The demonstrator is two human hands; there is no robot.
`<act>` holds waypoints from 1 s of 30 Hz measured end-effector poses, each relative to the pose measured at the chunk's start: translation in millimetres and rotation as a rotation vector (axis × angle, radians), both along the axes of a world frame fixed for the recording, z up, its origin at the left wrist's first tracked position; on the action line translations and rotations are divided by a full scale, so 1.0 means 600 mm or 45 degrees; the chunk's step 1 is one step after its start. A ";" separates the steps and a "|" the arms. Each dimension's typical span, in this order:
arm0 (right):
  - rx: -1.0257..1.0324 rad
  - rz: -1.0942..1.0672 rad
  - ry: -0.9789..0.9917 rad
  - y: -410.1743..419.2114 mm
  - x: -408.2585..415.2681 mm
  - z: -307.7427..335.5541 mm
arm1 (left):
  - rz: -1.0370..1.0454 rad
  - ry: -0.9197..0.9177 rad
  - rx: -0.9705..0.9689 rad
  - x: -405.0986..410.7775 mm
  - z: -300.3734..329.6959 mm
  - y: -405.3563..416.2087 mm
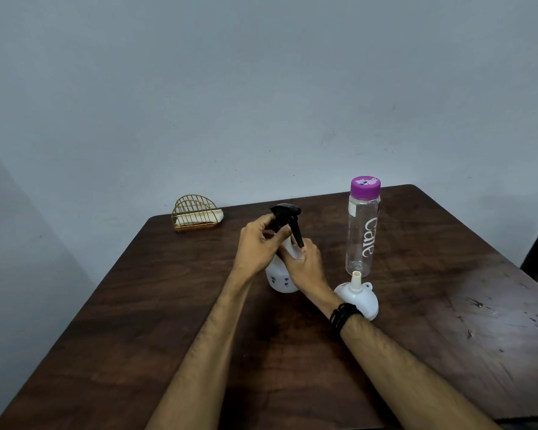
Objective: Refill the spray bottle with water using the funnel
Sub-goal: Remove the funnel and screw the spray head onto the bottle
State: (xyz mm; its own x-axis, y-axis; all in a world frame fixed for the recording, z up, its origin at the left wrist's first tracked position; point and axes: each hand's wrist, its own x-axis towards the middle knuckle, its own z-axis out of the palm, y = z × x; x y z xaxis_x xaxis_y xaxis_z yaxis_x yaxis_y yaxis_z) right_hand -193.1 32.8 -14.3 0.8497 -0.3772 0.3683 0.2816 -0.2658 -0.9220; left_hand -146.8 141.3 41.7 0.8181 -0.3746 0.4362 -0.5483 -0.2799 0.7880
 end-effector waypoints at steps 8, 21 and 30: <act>0.014 -0.025 -0.005 0.004 -0.002 -0.001 | -0.248 0.337 -0.339 0.007 -0.014 0.007; -0.083 -0.019 0.024 -0.001 -0.005 0.001 | -0.280 0.258 -0.283 0.009 -0.024 0.009; -0.067 -0.004 0.046 -0.003 0.004 -0.010 | -0.286 0.378 -0.474 0.011 -0.028 0.001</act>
State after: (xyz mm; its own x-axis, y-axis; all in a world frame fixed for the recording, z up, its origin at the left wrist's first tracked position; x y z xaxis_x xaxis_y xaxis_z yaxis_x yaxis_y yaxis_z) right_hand -190.9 31.0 -20.1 0.8615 -0.3610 0.3571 0.2478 -0.3148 -0.9162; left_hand -140.2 141.7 25.1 0.8442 -0.4187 0.3347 -0.3005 0.1473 0.9423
